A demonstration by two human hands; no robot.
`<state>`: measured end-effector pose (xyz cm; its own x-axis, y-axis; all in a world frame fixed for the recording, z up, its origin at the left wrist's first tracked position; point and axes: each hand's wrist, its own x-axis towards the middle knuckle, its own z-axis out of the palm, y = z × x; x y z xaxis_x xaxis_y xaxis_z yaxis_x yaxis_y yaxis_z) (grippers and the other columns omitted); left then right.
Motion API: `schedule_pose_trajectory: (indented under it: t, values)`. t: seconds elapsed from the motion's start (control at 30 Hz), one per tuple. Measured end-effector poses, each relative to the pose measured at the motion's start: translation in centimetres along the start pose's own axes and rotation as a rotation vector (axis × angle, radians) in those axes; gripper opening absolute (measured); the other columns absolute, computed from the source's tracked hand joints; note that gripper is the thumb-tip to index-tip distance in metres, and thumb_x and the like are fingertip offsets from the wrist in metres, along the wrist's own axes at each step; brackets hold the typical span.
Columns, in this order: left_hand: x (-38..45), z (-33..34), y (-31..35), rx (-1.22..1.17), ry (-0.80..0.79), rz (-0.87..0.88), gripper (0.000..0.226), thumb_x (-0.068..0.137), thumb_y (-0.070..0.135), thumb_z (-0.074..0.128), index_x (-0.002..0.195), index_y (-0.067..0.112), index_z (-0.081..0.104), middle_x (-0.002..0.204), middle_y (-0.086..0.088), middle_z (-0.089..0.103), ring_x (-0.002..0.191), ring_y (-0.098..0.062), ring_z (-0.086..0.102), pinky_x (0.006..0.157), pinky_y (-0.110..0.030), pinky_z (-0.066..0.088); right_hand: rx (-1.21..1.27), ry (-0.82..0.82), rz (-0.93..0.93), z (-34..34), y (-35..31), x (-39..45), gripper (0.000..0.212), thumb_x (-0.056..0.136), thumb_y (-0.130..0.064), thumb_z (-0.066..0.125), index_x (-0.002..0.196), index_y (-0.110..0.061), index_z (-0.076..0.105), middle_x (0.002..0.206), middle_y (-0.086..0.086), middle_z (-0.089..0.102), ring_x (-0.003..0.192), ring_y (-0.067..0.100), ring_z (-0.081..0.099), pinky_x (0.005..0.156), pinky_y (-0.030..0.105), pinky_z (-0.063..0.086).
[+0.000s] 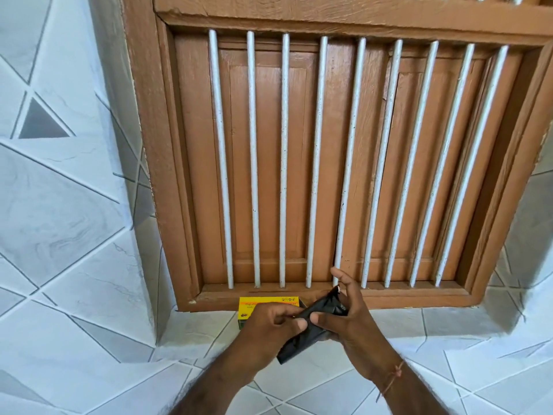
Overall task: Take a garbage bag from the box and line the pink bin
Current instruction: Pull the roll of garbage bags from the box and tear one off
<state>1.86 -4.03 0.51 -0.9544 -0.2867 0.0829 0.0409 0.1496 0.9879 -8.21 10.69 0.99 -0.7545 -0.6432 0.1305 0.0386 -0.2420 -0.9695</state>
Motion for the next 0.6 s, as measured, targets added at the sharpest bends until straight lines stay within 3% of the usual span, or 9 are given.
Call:
schedule_pose_trajectory:
  t: [0.1,0.17,0.23,0.27,0.33,0.43,0.6]
  values:
    - [-0.4,-0.3,0.2,-0.132,0.182,0.018,0.010,0.088,0.008,0.066,0.090,0.013,0.075,0.083,-0.010,0.076,0.071,-0.016,0.066,0.063,-0.025,0.049,0.226,0.036,0.076,1.4,1.1,0.2,0.102,0.036,-0.029,0.099,0.127,-0.037,0.052,0.107,0.011,0.070,0.095,0.025,0.070,0.079,0.046,0.057]
    - [-0.5,0.0,0.3,-0.169,0.319,-0.007,0.010,0.088,0.007,0.066,0.088,0.014,0.073,0.077,-0.008,0.076,0.067,-0.017,0.066,0.061,-0.028,0.050,0.328,0.044,0.145,2.5,1.6,-0.4,0.080,0.051,-0.032,0.093,0.123,-0.028,0.058,0.117,0.013,0.070,0.103,0.029,0.068,0.088,0.049,0.054]
    - [-0.5,0.2,0.2,-0.163,0.417,-0.020,0.007,0.086,0.006,0.068,0.086,0.013,0.070,0.076,-0.007,0.074,0.068,-0.020,0.066,0.061,-0.032,0.051,0.342,-0.004,0.228,3.9,1.9,-1.3,0.046,0.068,-0.030,0.079,0.113,-0.021,0.069,0.113,0.013,0.072,0.099,0.028,0.068,0.086,0.046,0.055]
    - [-0.6,0.2,0.0,-0.153,0.445,-0.027,0.005,0.085,0.007,0.068,0.085,0.012,0.068,0.078,-0.010,0.074,0.070,-0.023,0.067,0.063,-0.036,0.053,0.345,-0.015,0.268,4.5,2.1,-1.6,0.039,0.073,-0.030,0.073,0.111,-0.019,0.071,0.109,0.013,0.073,0.095,0.028,0.068,0.084,0.046,0.056]
    - [-0.7,0.4,0.0,-0.135,0.471,-0.054,0.002,0.086,0.010,0.067,0.084,0.009,0.068,0.081,-0.014,0.074,0.076,-0.032,0.069,0.069,-0.043,0.056,0.371,0.015,0.326,5.1,2.7,-1.7,0.034,0.083,-0.026,0.066,0.115,-0.015,0.069,0.108,0.015,0.072,0.092,0.030,0.068,0.092,0.049,0.052]
    - [-0.8,0.5,0.0,-0.118,0.457,-0.074,0.011,0.090,0.011,0.062,0.083,0.006,0.068,0.080,-0.015,0.074,0.076,-0.030,0.070,0.071,-0.037,0.056,0.407,0.070,0.385,5.5,2.8,-1.6,0.031,0.092,-0.020,0.059,0.121,-0.009,0.064,0.113,0.020,0.070,0.092,0.032,0.070,0.101,0.049,0.047]
    - [-0.8,0.3,0.7,-0.054,0.380,-0.081,0.023,0.096,0.016,0.053,0.083,0.009,0.070,0.081,-0.007,0.072,0.072,-0.015,0.062,0.061,-0.016,0.047,0.469,0.150,0.489,4.9,3.0,-1.4,0.046,0.077,-0.029,0.071,0.119,-0.011,0.067,0.111,0.017,0.073,0.102,0.029,0.065,0.085,0.043,0.052]
